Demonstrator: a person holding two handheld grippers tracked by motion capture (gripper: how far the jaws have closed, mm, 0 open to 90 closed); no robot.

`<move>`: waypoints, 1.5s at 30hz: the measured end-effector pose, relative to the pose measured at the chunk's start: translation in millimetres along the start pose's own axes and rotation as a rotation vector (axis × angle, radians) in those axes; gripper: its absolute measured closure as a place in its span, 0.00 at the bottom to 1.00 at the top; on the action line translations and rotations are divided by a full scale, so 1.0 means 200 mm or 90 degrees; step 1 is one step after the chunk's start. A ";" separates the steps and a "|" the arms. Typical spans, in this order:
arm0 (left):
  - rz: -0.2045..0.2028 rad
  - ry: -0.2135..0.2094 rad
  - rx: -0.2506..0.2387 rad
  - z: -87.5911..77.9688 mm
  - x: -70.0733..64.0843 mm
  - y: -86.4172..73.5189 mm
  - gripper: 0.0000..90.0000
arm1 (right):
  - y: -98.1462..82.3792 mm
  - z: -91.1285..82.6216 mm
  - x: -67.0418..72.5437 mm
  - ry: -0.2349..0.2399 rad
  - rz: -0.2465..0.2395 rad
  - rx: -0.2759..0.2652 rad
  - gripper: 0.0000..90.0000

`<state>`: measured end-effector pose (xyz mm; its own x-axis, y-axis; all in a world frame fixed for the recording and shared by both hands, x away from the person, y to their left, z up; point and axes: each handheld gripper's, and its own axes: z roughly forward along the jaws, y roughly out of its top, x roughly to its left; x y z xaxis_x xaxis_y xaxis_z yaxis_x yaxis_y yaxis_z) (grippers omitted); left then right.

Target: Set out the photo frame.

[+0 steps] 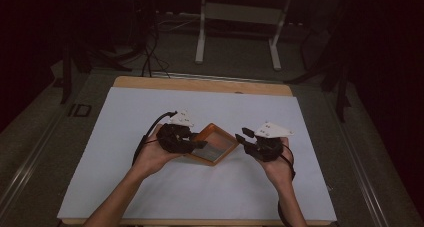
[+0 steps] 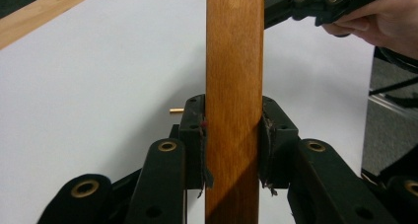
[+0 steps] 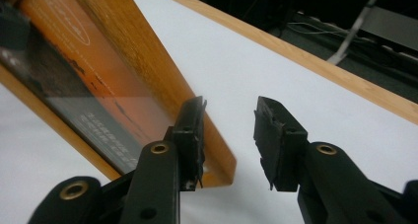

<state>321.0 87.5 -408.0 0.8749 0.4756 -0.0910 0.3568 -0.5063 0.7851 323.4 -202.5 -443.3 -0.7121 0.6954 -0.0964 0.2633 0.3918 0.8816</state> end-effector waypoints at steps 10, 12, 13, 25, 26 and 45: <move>0.015 -0.010 -0.011 0.01 0.01 0.00 0.77 | 0.00 0.02 0.02 0.073 -0.028 0.013 0.60; 0.018 -0.012 -0.012 0.01 0.01 0.00 0.77 | 0.00 0.03 0.03 0.086 -0.033 0.019 0.56; 0.020 -0.013 -0.013 0.01 0.00 0.00 0.77 | 0.00 0.03 0.03 0.091 -0.035 0.021 0.54; 0.038 -0.014 -0.011 0.02 -0.01 0.01 0.77 | 0.05 0.15 0.04 0.166 -0.054 0.022 0.39; 0.035 -0.016 -0.012 0.01 0.00 0.01 0.77 | 0.05 0.16 0.04 0.177 -0.056 0.021 0.38; 0.035 -0.031 -0.016 0.01 0.02 0.00 0.76 | 0.05 0.20 0.00 0.255 -0.074 0.028 0.45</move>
<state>325.7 86.8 -409.4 0.9078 0.4123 -0.0768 0.3006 -0.5120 0.8047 352.7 -174.0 -453.6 -0.9329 0.3601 0.0012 0.1883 0.4850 0.8540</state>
